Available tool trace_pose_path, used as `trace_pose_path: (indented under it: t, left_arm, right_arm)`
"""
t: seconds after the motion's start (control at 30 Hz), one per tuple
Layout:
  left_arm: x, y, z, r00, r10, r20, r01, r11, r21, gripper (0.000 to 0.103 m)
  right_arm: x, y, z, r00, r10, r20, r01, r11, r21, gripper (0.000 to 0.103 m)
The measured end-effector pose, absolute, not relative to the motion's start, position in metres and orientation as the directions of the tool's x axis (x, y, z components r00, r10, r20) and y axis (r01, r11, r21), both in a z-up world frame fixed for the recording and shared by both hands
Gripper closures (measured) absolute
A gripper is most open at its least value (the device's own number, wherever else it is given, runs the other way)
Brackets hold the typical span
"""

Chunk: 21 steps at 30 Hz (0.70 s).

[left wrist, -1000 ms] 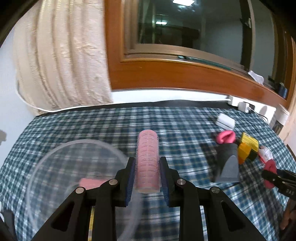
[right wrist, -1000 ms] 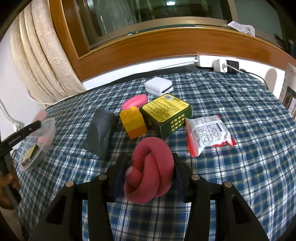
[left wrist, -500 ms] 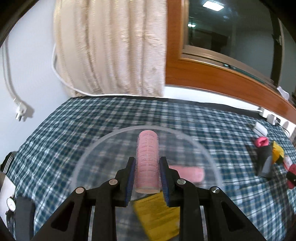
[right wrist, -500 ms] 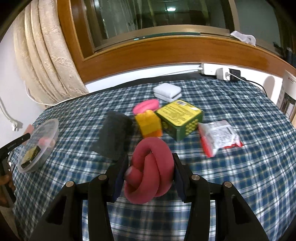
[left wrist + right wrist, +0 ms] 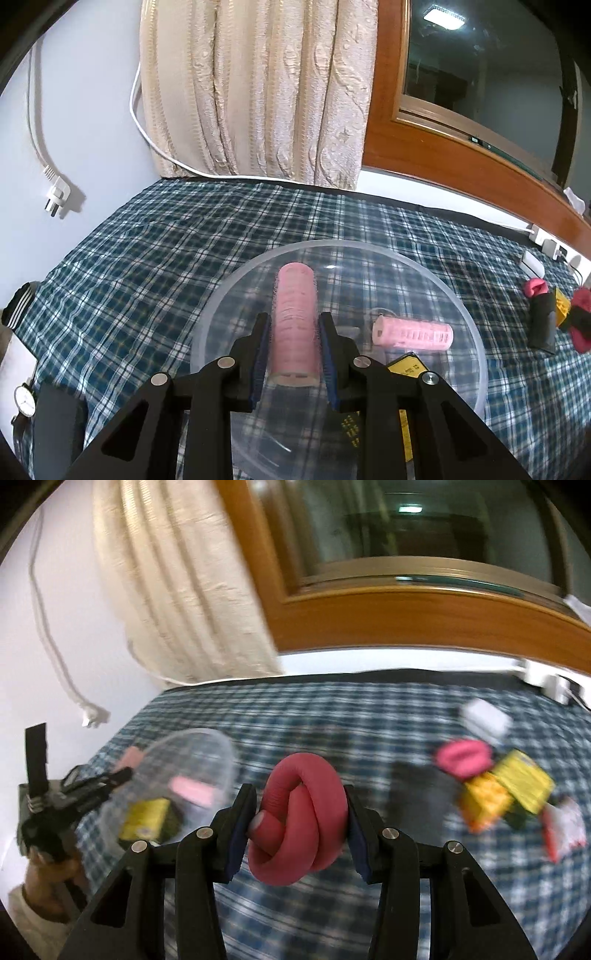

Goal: Organize objects
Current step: 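Carry the roller with the left gripper into the bowl while the right carries the foam knot there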

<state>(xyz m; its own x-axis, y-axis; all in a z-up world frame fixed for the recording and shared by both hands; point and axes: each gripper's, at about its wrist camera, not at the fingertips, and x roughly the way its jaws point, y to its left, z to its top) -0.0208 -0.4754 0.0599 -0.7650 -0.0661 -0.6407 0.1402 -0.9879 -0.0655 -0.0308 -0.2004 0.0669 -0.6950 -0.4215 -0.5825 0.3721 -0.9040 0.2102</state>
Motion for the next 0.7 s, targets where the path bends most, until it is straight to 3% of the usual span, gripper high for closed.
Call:
trace_pose_path:
  t: [0.37,0.7]
  left_arm:
    - [-0.015,-0.486,0.065,-0.783,-0.073,-0.618,0.162,-0.983,-0.089,0.075]
    - [-0.015,-0.491,0.066,-0.779,-0.083,-0.621,0.179,-0.979,-0.094,0.075]
  right_arm:
    - [-0.046,-0.304,0.077,-0.592,-0.587,-0.552,0.55,-0.795,0.255,0.055]
    - [-0.063,-0.352,0.068,-0.504,-0.672,-0.542,0.607,-0.722,0.331,0.052]
